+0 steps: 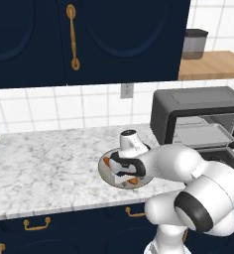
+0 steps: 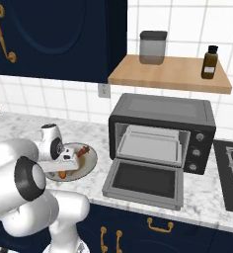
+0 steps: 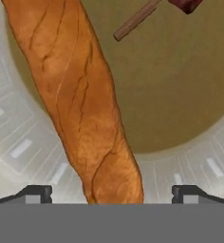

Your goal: Pick up the kebab skewer and baguette bread, and place them inside the toaster oven. Close the toaster oven door and start by setting the timer.

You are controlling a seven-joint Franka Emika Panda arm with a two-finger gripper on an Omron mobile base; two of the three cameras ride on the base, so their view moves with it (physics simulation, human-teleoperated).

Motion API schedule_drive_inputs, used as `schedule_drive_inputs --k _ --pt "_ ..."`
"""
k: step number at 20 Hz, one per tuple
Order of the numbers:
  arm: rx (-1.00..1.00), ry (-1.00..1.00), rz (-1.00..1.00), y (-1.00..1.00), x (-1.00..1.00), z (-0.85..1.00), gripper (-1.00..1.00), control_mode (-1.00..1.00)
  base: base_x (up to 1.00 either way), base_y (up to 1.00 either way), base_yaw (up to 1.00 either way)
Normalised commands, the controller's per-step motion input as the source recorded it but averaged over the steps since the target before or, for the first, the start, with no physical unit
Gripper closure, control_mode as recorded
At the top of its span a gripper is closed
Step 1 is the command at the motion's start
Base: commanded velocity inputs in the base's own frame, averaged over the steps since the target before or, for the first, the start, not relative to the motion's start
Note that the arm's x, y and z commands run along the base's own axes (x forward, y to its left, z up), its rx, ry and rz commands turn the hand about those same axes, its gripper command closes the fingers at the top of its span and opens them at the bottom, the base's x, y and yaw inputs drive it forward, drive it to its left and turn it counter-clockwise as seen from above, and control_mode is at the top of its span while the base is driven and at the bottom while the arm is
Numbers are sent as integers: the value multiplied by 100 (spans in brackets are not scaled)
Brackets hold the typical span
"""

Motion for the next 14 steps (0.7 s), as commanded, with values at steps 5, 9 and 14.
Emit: schedule_drive_inputs --k 5,9,14 --pt "0 0 0 -2 14 -12 100 -100 0 0 0" --pt "0 0 0 -3 17 -17 100 -100 0 0 0" --pt "0 -1 1 -4 -4 2 100 -100 0 0 0"
